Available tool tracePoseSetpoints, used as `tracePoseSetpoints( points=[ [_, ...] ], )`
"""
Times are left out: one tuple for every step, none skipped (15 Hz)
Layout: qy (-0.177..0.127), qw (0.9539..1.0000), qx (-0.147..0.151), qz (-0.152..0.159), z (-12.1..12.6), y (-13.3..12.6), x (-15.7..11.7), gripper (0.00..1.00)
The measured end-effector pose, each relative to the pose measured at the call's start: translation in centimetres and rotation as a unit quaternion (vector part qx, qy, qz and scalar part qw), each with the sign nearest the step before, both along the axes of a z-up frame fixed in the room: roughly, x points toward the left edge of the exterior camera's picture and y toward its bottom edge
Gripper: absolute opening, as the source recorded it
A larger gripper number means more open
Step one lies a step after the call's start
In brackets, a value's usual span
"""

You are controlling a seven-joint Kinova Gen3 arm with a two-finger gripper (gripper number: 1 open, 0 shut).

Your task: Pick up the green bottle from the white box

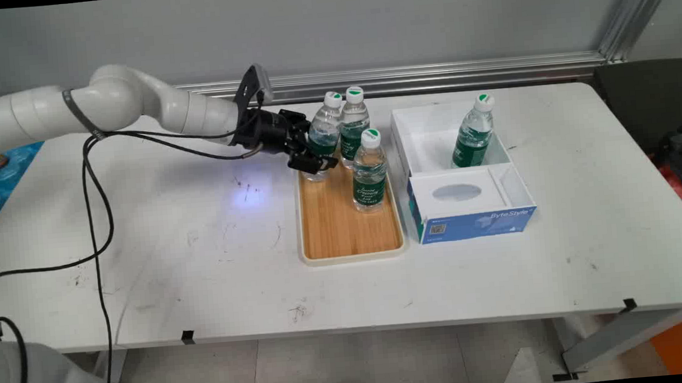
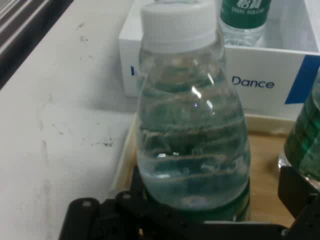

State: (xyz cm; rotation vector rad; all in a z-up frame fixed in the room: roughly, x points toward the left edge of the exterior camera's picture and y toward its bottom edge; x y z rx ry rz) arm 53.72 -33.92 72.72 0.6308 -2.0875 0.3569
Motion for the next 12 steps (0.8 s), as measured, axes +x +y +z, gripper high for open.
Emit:
tracePoseSetpoints(
  points=[
    [-0.001, 1.0000, 0.001, -0.001, 0.0, 0.2, 0.1, 1.00],
    [-0.001, 1.0000, 0.002, -0.002, 0.0, 0.3, 0.1, 1.00],
    [-0.002, 1.0000, 0.003, -0.004, 0.0, 0.6, 0.2, 1.00],
    [-0.002, 1.0000, 0.004, -0.004, 0.1, 0.9, 0.3, 1.00],
    [-0.003, 1.0000, 0.005, -0.005, 0.2, 1.2, 0.5, 1.00],
    [-0.003, 1.0000, 0.005, -0.006, 0.4, 1.4, 0.6, 1.00],
    [-0.003, 1.0000, 0.006, -0.006, 0.6, 1.7, 0.7, 1.00],
    [-0.003, 1.0000, 0.007, -0.006, 0.7, 1.8, 0.9, 1.00],
    [-0.003, 0.9999, 0.007, -0.006, 0.9, 2.0, 1.0, 1.00],
    [-0.004, 0.9999, 0.008, -0.006, 1.1, 2.2, 1.2, 1.00],
    [-0.004, 0.9999, 0.010, -0.005, 1.3, 2.4, 1.4, 1.00],
    [-0.005, 0.9999, 0.010, -0.004, 1.5, 2.6, 1.6, 1.00]
  ],
)
